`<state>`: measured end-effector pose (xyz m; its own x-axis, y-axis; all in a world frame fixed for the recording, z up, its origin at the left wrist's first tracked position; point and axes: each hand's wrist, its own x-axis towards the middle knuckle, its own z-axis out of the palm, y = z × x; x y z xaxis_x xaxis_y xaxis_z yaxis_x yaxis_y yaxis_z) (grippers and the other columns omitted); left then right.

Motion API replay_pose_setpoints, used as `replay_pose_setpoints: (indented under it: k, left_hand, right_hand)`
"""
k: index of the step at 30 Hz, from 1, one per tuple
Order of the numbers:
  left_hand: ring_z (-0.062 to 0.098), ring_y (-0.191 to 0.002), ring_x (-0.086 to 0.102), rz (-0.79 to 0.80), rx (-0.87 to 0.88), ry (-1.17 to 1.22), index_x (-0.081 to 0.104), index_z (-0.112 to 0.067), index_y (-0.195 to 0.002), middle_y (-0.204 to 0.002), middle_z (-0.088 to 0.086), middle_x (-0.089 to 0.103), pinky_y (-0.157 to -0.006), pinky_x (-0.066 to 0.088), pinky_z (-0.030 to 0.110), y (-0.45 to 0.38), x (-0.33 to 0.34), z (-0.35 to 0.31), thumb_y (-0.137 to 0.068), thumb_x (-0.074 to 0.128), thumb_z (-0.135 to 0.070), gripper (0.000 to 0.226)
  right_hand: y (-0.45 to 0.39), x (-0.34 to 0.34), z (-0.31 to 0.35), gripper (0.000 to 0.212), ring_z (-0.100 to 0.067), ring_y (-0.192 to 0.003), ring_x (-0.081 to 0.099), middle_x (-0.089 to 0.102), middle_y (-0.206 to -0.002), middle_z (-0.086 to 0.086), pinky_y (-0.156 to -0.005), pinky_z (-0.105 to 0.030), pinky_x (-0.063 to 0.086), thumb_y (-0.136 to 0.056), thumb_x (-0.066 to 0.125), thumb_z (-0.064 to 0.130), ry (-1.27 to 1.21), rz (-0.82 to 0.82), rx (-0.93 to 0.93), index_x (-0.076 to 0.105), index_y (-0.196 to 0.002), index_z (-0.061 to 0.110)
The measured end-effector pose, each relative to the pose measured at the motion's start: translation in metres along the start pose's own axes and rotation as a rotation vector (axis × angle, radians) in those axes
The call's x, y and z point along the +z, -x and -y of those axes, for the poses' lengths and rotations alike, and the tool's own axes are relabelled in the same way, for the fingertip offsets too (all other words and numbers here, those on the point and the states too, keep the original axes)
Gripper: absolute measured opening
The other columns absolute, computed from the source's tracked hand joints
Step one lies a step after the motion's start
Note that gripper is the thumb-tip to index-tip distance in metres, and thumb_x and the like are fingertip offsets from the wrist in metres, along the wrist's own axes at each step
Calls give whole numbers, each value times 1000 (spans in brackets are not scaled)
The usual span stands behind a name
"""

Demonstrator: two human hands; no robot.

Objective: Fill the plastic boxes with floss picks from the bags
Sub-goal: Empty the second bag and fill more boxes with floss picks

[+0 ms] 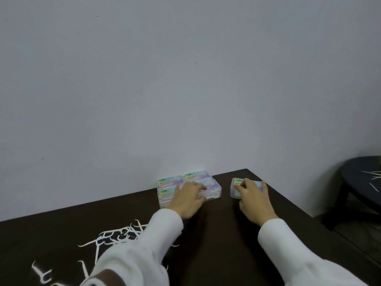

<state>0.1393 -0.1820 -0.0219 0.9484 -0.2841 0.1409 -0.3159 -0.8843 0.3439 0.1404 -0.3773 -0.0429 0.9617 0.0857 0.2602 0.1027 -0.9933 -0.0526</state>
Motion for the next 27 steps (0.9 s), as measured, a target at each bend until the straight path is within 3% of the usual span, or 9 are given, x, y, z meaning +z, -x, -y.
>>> replay_pose_setpoints:
  k: [3, 6, 8, 12, 16, 20, 22, 24, 27]
  left_hand:
    - [19, -129, 40, 3, 49, 43, 51, -21, -130, -136, 1, 49, -114, 20, 40, 11, 9, -24, -101, 37, -31, 34]
    - [18, -128, 41, 22, 101, 38, 50, -20, -132, -137, 2, 49, -111, 27, 38, 22, 17, -42, -99, 43, -29, 34]
    - [18, -131, 38, 50, 126, 46, 44, -22, -137, -141, 2, 45, -112, 27, 37, 28, 21, -48, -98, 45, -27, 39]
    - [18, -137, 31, 101, 195, 8, 32, -22, -145, -149, 1, 36, -114, 24, 39, 46, 26, -63, -100, 40, -26, 46]
    - [18, -141, 24, 125, 199, -11, 27, -22, -148, -155, 1, 26, -116, 22, 41, 58, 25, -64, -100, 41, -28, 50]
    - [18, -142, 24, 119, 188, 28, 28, -22, -148, -155, 1, 25, -115, 23, 40, 76, 20, -58, -99, 43, -25, 51]
    - [18, -142, 25, 112, 168, 72, 29, -22, -147, -155, 1, 26, -116, 24, 39, 84, 19, -54, -99, 45, -24, 51]
    - [17, -141, 26, 84, 170, 82, 32, -21, -146, -154, 1, 27, -116, 24, 38, 92, 17, -49, -99, 45, -23, 49]
    - [18, -138, 30, -5, 232, 25, 38, -21, -143, -151, 1, 32, -114, 25, 37, 105, 11, -44, -99, 44, -23, 45]
  right_hand:
    - [21, -11, -7, 45, -19, -130, 37, 37, -142, -3, -113, -38, 27, -92, 54, 20, -149, 13, -29, 44, -136, 25]
    - [44, -25, -14, 33, -12, -110, 50, 52, -128, -2, -102, -27, 40, -90, 57, 15, -541, 64, -20, 58, -122, 22]
    - [55, -29, -19, 36, -11, -110, 49, 51, -130, -2, -102, -27, 39, -88, 60, 14, -594, 86, -48, 56, -123, 21]
    - [77, -22, -35, 63, -18, -140, 22, 22, -153, 2, -116, -41, 21, -87, 62, 19, -355, 143, -14, 33, -142, 24]
    - [95, -25, -33, 47, -13, -127, 33, 39, -138, 3, -112, -34, 24, -83, 66, 28, -398, 53, 2, 49, -127, 27]
    - [108, -25, -24, 71, -20, -133, 28, 29, -145, -1, -112, -41, 27, -76, 71, 44, -417, 135, 68, 36, -137, 32]
    - [113, -24, -18, 63, -17, -118, 43, 40, -137, -3, -106, -36, 39, -77, 72, 38, -541, 123, 97, 40, -132, 31]
    - [118, -24, -8, 50, -12, -105, 47, 47, -124, -1, -97, -29, 44, -78, 73, 30, -655, 83, 67, 47, -121, 29]
    - [124, -31, 9, 43, -15, -110, 51, 52, -120, 1, -91, -23, 46, -78, 73, 24, -821, 60, -10, 51, -114, 29]
